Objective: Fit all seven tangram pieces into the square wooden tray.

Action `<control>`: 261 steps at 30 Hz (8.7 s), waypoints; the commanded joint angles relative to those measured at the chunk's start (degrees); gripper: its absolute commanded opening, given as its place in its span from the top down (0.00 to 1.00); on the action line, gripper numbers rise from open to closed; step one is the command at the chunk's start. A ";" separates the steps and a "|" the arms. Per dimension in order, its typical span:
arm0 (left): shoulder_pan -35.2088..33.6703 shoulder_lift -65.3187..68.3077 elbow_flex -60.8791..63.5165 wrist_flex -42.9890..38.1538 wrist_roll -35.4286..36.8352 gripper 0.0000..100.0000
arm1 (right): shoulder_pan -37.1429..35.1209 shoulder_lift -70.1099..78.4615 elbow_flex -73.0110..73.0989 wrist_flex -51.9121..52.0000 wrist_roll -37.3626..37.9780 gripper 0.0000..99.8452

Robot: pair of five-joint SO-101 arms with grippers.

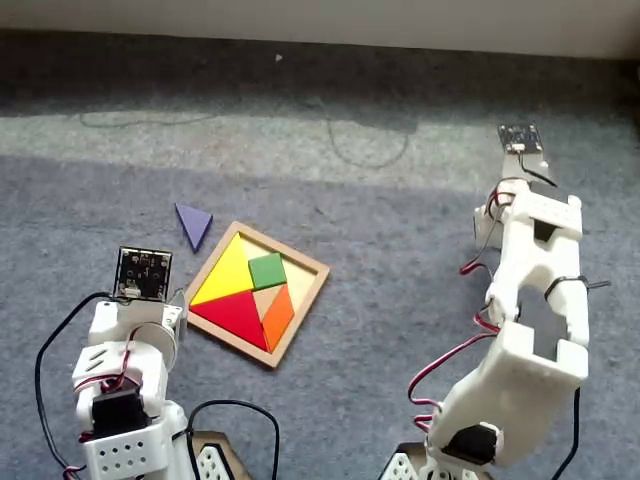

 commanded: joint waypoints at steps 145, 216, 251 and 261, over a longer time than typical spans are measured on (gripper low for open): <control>-0.40 -0.75 -0.92 0.09 0.26 0.77 | -51.74 2.95 -12.26 7.16 3.69 0.95; -0.40 -0.75 -0.92 0.09 0.18 0.77 | -53.85 12.79 -30.64 17.80 0.09 0.88; -0.40 -0.75 -0.92 0.09 0.18 0.77 | -53.23 17.71 -38.29 19.38 -9.85 0.73; -0.40 -0.75 -0.92 0.09 0.18 0.77 | -54.81 21.05 -38.46 17.27 -9.76 0.73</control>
